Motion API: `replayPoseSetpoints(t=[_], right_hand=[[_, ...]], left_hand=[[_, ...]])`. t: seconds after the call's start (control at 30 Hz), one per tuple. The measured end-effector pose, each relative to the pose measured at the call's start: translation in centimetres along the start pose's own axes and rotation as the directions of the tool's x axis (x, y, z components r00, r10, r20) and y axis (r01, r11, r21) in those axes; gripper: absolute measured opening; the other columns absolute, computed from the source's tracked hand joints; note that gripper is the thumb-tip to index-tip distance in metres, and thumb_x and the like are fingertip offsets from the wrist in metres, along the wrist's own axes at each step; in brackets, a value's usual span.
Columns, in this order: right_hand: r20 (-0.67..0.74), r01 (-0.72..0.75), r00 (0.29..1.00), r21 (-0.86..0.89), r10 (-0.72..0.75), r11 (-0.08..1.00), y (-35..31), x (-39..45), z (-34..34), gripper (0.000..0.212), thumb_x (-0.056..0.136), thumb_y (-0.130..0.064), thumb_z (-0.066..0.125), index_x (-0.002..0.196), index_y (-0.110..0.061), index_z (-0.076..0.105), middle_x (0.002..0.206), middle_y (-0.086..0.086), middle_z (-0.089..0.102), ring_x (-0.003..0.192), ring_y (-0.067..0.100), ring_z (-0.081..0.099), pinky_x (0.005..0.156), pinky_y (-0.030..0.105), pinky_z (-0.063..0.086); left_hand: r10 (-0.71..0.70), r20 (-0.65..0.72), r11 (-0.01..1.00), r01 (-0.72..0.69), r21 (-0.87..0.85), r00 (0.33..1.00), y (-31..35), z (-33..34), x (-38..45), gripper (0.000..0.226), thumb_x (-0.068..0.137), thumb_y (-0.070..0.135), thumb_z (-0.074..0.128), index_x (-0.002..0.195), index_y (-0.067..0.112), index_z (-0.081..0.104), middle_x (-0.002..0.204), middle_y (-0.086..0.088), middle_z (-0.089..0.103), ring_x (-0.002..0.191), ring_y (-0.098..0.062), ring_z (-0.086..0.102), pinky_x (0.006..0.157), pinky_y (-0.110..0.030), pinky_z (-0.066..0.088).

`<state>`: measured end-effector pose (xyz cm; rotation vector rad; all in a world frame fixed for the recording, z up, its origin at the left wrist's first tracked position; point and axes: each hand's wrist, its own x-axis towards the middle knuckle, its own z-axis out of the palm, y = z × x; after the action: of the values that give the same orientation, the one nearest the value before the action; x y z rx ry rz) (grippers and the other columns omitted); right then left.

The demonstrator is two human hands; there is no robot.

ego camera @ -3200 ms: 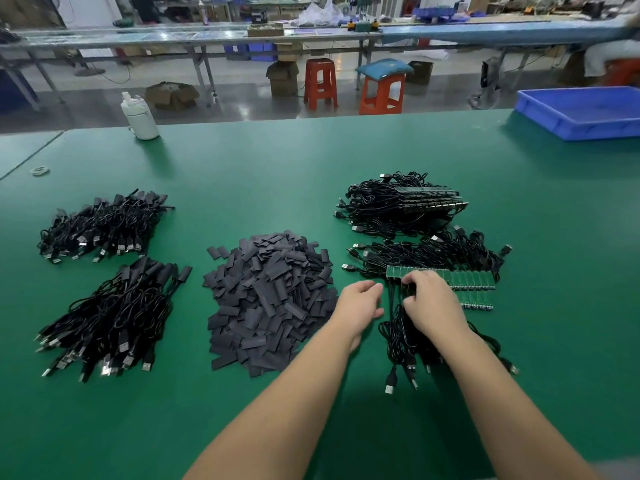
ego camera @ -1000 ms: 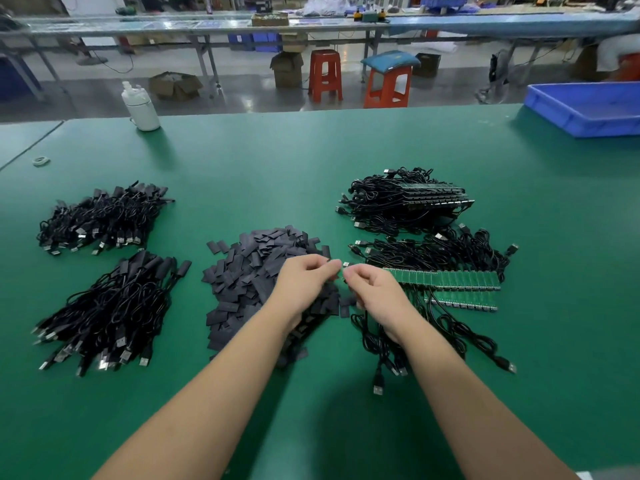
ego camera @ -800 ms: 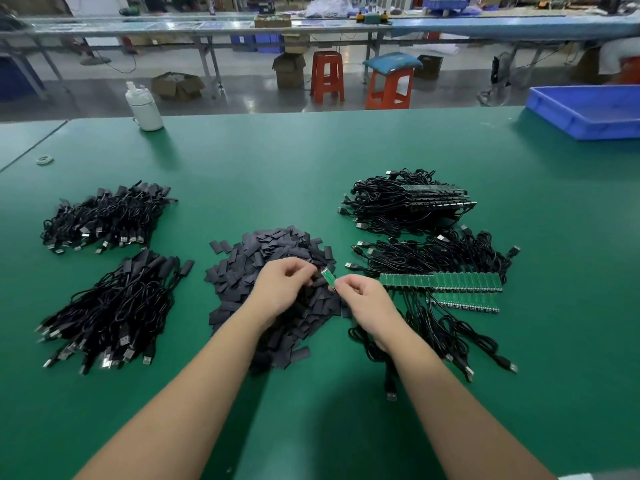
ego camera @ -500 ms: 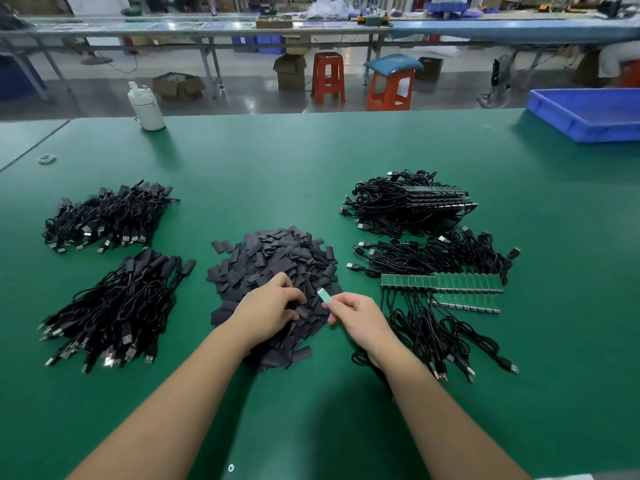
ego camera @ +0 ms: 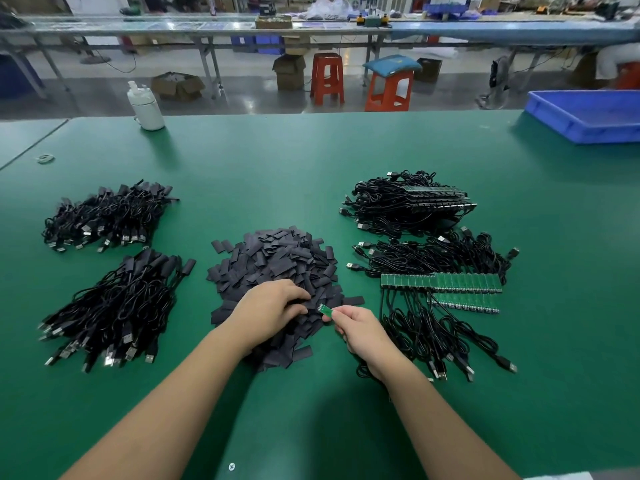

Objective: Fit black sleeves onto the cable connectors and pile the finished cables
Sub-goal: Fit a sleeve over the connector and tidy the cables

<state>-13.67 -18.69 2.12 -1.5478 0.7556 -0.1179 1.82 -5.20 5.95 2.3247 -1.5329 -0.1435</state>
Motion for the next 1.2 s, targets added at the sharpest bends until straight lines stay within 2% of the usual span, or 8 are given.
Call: replayPoseSetpoints(t=[0.17, 0.43, 0.57, 0.73, 0.83, 0.93, 1.1, 1.2], right_hand=[[0.021, -0.004, 1.0, 0.008, 0.004, 1.0, 0.2, 0.2, 0.0, 0.029, 0.101, -0.025, 0.05, 0.086, -0.022, 0.075, 0.056, -0.013, 0.051, 0.046, 0.004, 0.036, 0.043, 0.018, 0.028], [0.028, -0.002, 1.0, 0.011, 0.001, 1.0, -0.1, -0.2, 0.0, 0.026, 0.1, -0.023, 0.051, 0.089, -0.019, 0.075, 0.059, -0.011, 0.05, 0.049, 0.005, 0.036, 0.045, 0.019, 0.029], [0.012, 0.038, 0.999, 0.078, -0.039, 0.996, -0.1, -0.5, -0.1, 0.016, 0.098, -0.022, 0.059, 0.1, -0.025, 0.075, 0.066, -0.009, 0.06, 0.051, 0.008, 0.036, 0.048, 0.023, 0.031], [0.052, 0.051, 0.997, 0.099, -0.056, 0.994, -0.8, -0.9, -0.4, 0.017, 0.097, -0.032, 0.062, 0.1, -0.033, 0.079, 0.079, -0.011, 0.067, 0.057, 0.01, 0.044, 0.056, 0.026, 0.043], [0.057, 0.05, 0.997, 0.077, -0.054, 0.996, -1.2, -0.9, -0.5, 0.016, 0.095, -0.021, 0.066, 0.098, -0.028, 0.08, 0.088, -0.002, 0.071, 0.069, 0.013, 0.056, 0.07, 0.031, 0.056], [0.064, 0.045, 0.997, 0.063, -0.049, 0.997, -1.4, -1.1, -0.4, 0.016, 0.095, -0.013, 0.067, 0.099, -0.024, 0.077, 0.084, 0.003, 0.068, 0.072, 0.012, 0.06, 0.083, 0.036, 0.058], [0.066, 0.047, 0.996, 0.077, -0.052, 0.996, -1.7, -1.6, -0.1, 0.015, 0.093, -0.009, 0.067, 0.099, -0.02, 0.077, 0.083, 0.003, 0.069, 0.074, 0.011, 0.061, 0.083, 0.036, 0.059], [0.062, 0.048, 0.997, 0.12, -0.055, 0.992, -1.8, -1.9, -0.1, 0.016, 0.093, -0.006, 0.067, 0.099, -0.017, 0.076, 0.081, 0.004, 0.069, 0.073, 0.012, 0.059, 0.078, 0.031, 0.058]], left_hand=[[0.027, -0.004, 0.999, -0.027, -0.046, 1.0, 0.2, -0.1, -0.4, 0.028, 0.094, 0.037, 0.061, 0.12, 0.027, 0.07, 0.113, 0.012, 0.065, 0.1, -0.011, 0.062, 0.086, -0.032, 0.051], [-0.015, -0.056, 0.984, 0.004, -0.178, 0.998, 0.3, -0.3, -0.9, 0.02, 0.091, 0.028, 0.068, 0.108, 0.02, 0.075, 0.104, 0.009, 0.07, 0.095, -0.01, 0.065, 0.088, -0.027, 0.05], [-0.066, -0.071, 0.968, 0.047, -0.248, 0.995, 0.2, -0.4, -1.3, 0.018, 0.09, 0.027, 0.07, 0.105, 0.021, 0.076, 0.1, 0.012, 0.07, 0.093, -0.005, 0.063, 0.089, -0.022, 0.048], [-0.1, -0.08, 0.962, 0.076, -0.264, 0.992, 0.0, -0.7, -2.1, 0.019, 0.09, 0.026, 0.071, 0.107, 0.022, 0.076, 0.101, 0.012, 0.07, 0.094, -0.003, 0.062, 0.088, -0.012, 0.043], [-0.114, -0.093, 0.959, 0.085, -0.27, 0.989, 0.0, -1.0, -2.7, 0.02, 0.089, 0.026, 0.07, 0.108, 0.023, 0.075, 0.103, 0.013, 0.069, 0.096, -0.002, 0.061, 0.086, -0.004, 0.037], [-0.114, -0.1, 0.955, 0.081, -0.285, 0.989, 0.4, -1.2, -3.2, 0.022, 0.089, 0.026, 0.071, 0.111, 0.023, 0.075, 0.106, 0.013, 0.068, 0.098, -0.003, 0.061, 0.09, -0.011, 0.041], [-0.073, -0.087, 0.962, 0.047, -0.267, 0.993, 0.8, -1.3, -4.0, 0.022, 0.091, 0.026, 0.069, 0.112, 0.021, 0.075, 0.107, 0.011, 0.068, 0.096, -0.003, 0.061, 0.085, 0.0, 0.033], [-0.075, -0.106, 0.964, 0.045, -0.263, 0.992, 0.8, -1.5, -4.3, 0.02, 0.091, 0.024, 0.069, 0.109, 0.02, 0.076, 0.104, 0.011, 0.069, 0.095, -0.004, 0.061, 0.084, -0.001, 0.034]])
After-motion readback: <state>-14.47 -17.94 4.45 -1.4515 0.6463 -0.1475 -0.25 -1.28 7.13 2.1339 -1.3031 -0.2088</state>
